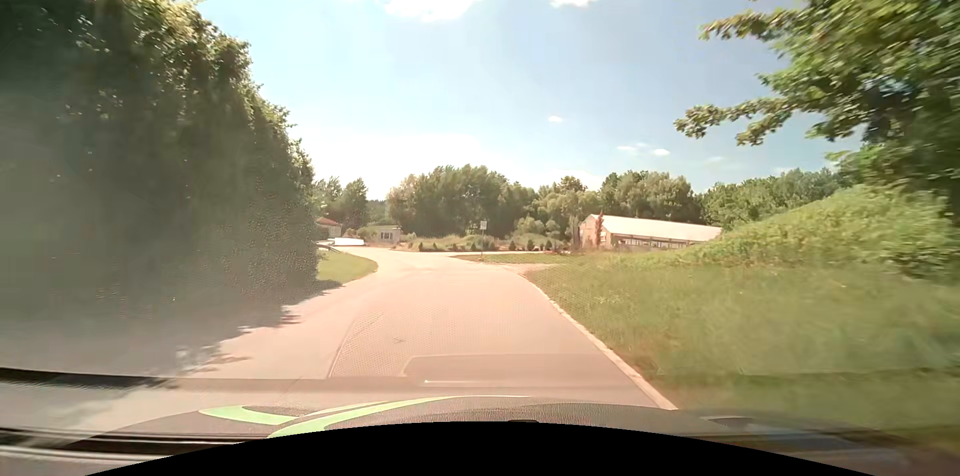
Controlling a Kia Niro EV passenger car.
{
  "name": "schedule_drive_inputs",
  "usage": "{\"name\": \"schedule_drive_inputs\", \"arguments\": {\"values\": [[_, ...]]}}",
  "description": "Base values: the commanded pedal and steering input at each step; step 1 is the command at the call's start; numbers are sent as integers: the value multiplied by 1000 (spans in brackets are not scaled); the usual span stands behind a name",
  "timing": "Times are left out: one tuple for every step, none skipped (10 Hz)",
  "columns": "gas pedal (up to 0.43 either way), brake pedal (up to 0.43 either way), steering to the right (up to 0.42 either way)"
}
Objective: Follow the waypoints while adhering to traffic rules and regulations
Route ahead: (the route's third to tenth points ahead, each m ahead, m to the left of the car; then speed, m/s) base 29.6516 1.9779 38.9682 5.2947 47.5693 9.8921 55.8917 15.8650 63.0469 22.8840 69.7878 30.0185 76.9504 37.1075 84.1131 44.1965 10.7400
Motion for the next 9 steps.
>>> {"name": "schedule_drive_inputs", "arguments": {"values": [[39,0,-5],[39,0,-7],[39,0,-8],[8,0,-9],[0,0,-10],[0,0,-13],[0,0,-16],[0,0,-18],[0,0,-18]]}}
